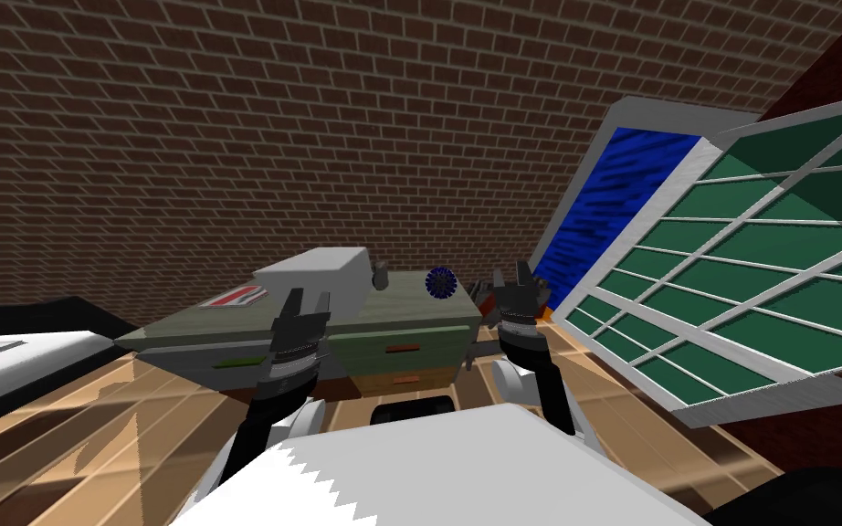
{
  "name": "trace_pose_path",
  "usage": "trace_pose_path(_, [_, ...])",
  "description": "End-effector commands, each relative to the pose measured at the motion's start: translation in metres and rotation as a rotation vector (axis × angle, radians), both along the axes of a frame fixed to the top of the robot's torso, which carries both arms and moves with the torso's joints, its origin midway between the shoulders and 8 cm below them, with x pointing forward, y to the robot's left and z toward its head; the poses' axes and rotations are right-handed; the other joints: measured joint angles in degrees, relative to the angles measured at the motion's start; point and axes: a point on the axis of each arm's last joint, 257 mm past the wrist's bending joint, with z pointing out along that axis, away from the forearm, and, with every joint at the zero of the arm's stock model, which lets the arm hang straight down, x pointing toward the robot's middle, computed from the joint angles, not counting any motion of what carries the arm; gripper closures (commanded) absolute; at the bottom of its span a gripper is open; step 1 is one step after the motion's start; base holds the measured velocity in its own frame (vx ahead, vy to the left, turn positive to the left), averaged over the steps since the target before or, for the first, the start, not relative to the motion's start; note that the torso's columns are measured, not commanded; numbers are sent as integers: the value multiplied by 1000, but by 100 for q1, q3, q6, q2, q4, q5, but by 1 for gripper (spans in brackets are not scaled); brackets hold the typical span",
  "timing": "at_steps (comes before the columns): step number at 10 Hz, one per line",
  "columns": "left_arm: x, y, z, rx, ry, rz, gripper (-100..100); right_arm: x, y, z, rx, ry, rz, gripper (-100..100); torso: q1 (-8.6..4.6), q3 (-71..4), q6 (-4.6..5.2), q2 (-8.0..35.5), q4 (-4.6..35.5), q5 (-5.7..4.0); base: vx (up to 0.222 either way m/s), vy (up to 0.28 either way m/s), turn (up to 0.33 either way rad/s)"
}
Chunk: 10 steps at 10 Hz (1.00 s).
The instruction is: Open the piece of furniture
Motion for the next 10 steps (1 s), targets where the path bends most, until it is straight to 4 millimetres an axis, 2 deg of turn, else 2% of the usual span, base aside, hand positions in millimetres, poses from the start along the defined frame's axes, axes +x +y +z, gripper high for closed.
trace_pose_path(1, [0, 0, 0, 0, 0, 0, 0, 0, 0, 0, 0, 0, 0, 0, 0, -844, 0, 424, 423, 0, 0, 0, 0])
trace_pose_path(4, [0, 0, 0, 0, 0, 0, 0, 0, 0, 0, 0, 0, 0, 0, 0, -3381, 0, 1693, 1692, 0, 0, 0, 0])
trace_pose_path(5, [4, -3, -8, 32, 23, -19, -100, 0, 0, 0, 0, 0, 0, 0, 0, -4227, 0, 2116, 2114, 0, 0, -11, -5])
trace_pose_path(7, [9, -5, -19, 55, 50, -32, -100, 0, 0, 0, 0, 1, 0, 0, -2, -4732, 0, 2365, 2360, 0, -10, -21, -6])
trace_pose_path(8, [16, -6, -34, 70, 83, -41, -100, 0, 0, 0, 0, 1, 0, 0, -4, -4758, 0, 2379, 2376, -1, -22, -42, -11])
trace_pose_path(10, [23, -5, -51, 80, 121, -45, -100, 0, 0, 0, 0, 1, 0, 0, -3, -4763, 0, 2385, 2383, -1, -16, -41, -11])
